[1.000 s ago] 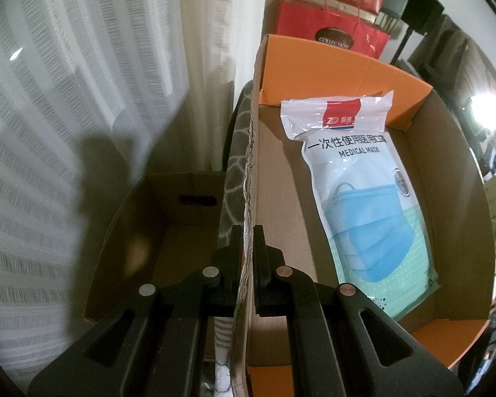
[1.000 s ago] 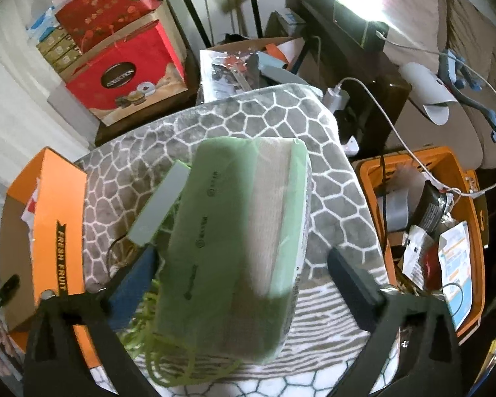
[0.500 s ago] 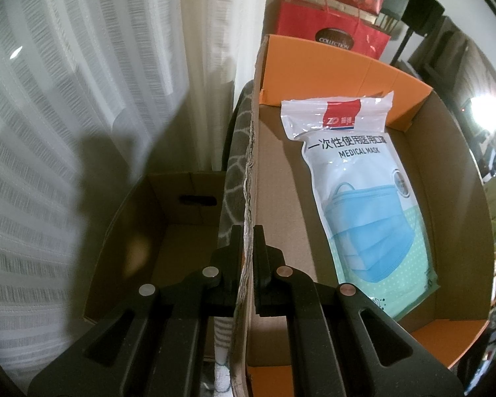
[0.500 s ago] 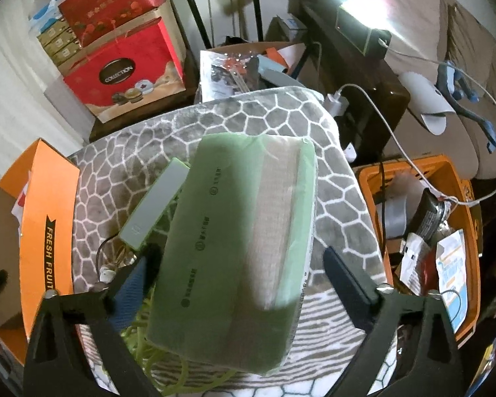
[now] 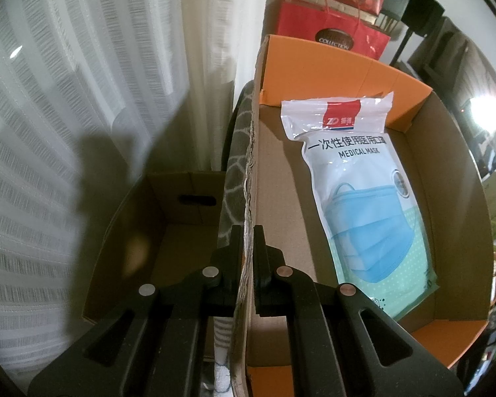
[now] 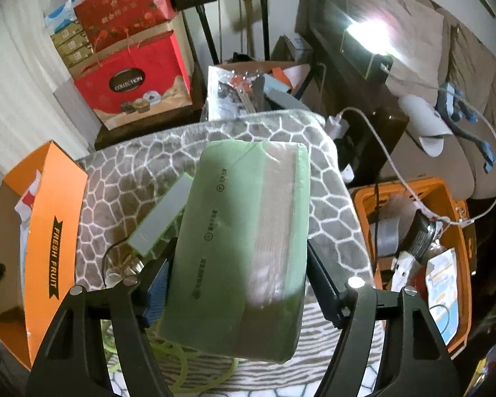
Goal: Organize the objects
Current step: 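Grasp the pale green tissue pack with the right tool, then carry the tissue pack with the right tool and set it beside the mask bag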
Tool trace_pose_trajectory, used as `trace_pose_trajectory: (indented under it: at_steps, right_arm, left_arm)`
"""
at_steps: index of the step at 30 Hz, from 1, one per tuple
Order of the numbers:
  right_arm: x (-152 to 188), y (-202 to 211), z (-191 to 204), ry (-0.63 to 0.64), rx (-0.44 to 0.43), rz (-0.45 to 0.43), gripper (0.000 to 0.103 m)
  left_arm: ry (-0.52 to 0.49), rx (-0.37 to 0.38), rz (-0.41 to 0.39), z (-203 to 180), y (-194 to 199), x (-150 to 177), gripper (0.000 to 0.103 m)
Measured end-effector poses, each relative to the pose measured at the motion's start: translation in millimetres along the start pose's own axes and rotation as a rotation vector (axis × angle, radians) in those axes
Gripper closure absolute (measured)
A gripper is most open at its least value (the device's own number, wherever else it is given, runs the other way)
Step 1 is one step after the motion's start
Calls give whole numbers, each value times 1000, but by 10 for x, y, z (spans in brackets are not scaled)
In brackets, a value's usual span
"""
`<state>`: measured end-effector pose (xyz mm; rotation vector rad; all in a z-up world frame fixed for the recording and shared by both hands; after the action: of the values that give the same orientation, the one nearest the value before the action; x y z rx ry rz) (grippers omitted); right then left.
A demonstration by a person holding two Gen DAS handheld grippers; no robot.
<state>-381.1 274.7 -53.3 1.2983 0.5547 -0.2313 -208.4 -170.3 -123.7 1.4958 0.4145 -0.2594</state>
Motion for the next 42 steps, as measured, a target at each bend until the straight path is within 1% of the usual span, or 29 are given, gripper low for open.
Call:
trace_pose_trajectory:
  at_steps: [5, 10, 14, 20, 24, 32, 37, 40, 42]
  right_arm:
    - [-127, 211, 93, 26, -7, -41, 29]
    - [-274, 454, 304, 69, -28, -80, 29]
    - [-365, 614, 551, 116, -55, -99, 29]
    - [-406, 787, 1049, 185, -140, -101, 29]
    - [-417, 808, 1376, 224, -186, -88, 29]
    - [-392, 745, 1949, 276, -250, -62, 29]
    - [-343, 651, 2294, 300, -306, -39, 29]
    - [-274, 547, 2489, 316, -352, -10, 29]
    - [-215, 460, 2604, 325, -363, 11, 29]
  left_arm:
    - [1, 0, 0, 1, -1, 0, 98]
    - [2, 0, 0, 2, -1, 0, 98]
    - [2, 0, 0, 3, -1, -1, 98]
    - [4, 0, 0, -8, 4, 4, 98]
    - [4, 1, 0, -7, 3, 2, 98]
    - [7, 4, 0, -35, 9, 10, 99]
    - [10, 7, 5, -47, -2, 17, 99]
    - [13, 11, 7, -46, -3, 14, 99]
    - [13, 13, 7, -46, -3, 10, 99]
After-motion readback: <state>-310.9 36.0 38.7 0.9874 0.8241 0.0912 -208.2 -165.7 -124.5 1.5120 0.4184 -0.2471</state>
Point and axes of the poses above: each gripper's, at about its wrist camera, not at the fingertips, and y roughly against the way its jaws point, z to its left, x to its underside, the point moved 7 cm from there along -y, roughly the way its jaws point, and after that the axes turned 7 degrees about -x, right-handed, at the moved point
